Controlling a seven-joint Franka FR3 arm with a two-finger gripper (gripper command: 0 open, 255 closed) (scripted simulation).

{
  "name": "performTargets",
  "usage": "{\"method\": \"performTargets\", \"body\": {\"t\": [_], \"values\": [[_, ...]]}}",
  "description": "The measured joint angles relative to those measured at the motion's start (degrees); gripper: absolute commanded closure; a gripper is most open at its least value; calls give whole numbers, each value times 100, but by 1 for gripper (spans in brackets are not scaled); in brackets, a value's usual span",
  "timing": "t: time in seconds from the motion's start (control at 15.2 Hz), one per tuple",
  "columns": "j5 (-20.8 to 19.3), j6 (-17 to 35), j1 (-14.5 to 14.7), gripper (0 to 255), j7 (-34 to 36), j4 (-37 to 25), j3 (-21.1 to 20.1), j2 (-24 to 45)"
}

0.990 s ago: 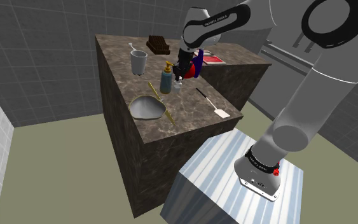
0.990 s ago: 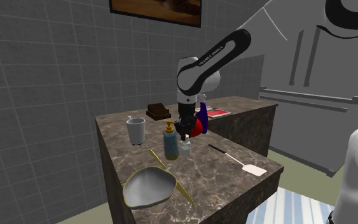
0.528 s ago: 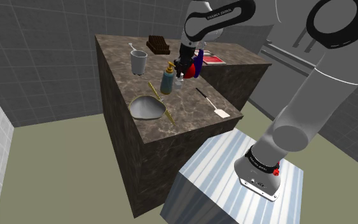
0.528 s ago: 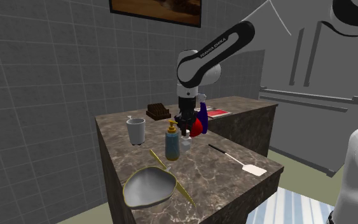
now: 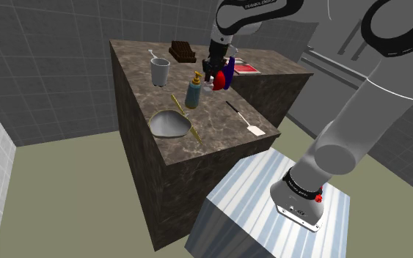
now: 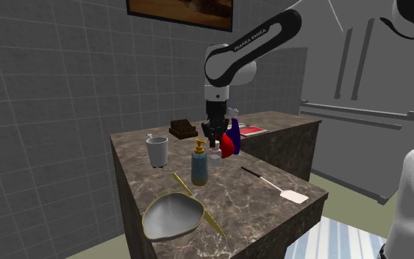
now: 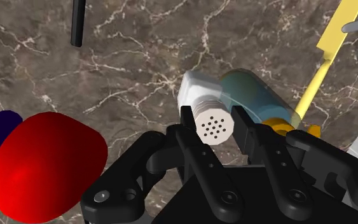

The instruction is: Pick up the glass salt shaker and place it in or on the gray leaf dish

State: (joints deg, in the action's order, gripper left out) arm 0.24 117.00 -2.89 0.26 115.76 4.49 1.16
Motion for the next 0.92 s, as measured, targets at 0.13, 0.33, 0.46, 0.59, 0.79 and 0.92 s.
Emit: {"method": "performTargets", "body": {"t": [0.13,0.33,0.46,0.59,0.79,0.92], "values": [[-5,-151,-6,255,-11,-98,6,-54],[-10,-381,-11,255,-16,-264,11,-118],[-12,-524,-10,255,-13,-390,10,-134],[-17,-638,-9,255,-10,-456,9,-183],[-23,-687,123,255,258,-366,-128,-323],[-23,-737,266,255,552,-307,-283,-430]]}}
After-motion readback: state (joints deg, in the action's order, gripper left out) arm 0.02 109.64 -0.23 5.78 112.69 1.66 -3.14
